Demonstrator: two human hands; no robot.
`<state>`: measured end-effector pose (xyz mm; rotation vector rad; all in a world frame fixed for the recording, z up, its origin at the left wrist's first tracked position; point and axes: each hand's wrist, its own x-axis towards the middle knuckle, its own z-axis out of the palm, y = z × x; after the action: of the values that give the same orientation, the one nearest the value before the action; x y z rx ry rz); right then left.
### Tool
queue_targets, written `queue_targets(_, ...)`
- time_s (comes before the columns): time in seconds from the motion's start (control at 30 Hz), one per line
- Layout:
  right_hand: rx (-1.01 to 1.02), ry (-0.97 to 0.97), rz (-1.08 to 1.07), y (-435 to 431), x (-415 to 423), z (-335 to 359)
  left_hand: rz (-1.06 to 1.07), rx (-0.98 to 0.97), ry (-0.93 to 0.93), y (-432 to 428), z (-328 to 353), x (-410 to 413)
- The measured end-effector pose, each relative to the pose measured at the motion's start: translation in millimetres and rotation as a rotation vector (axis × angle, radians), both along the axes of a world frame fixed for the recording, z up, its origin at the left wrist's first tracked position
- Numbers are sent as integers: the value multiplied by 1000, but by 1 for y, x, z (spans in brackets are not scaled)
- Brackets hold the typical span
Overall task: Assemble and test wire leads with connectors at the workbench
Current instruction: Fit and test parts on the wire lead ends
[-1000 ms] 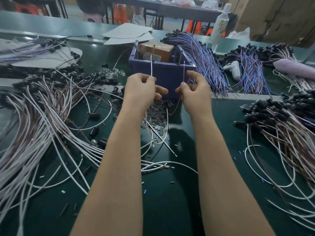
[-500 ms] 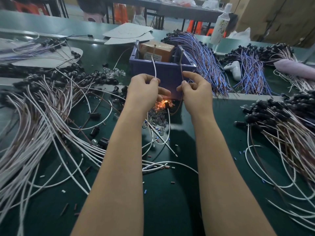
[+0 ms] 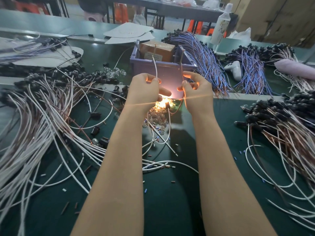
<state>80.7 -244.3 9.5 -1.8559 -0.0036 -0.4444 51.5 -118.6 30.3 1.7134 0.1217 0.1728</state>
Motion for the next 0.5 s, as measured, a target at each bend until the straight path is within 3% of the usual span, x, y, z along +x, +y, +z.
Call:
queue_targets(0.13,42,74,31,-1,-2,3,2,2,-2,2,-1,1)
queue_targets(0.27,258,329,241,-7,-5,3,2,7,42,4,-4,4)
queue_targets(0.33,99,439,265,-9,-6,-1,-3,28,85,5,-7,5)
queue_targets(0.43,-451,497,140,-5,-5,-11,-12,34,122,6,-7,5)
queue_targets(0.5,-632,549,139,2,-4,-16,-20,57,137,7,-6,4)
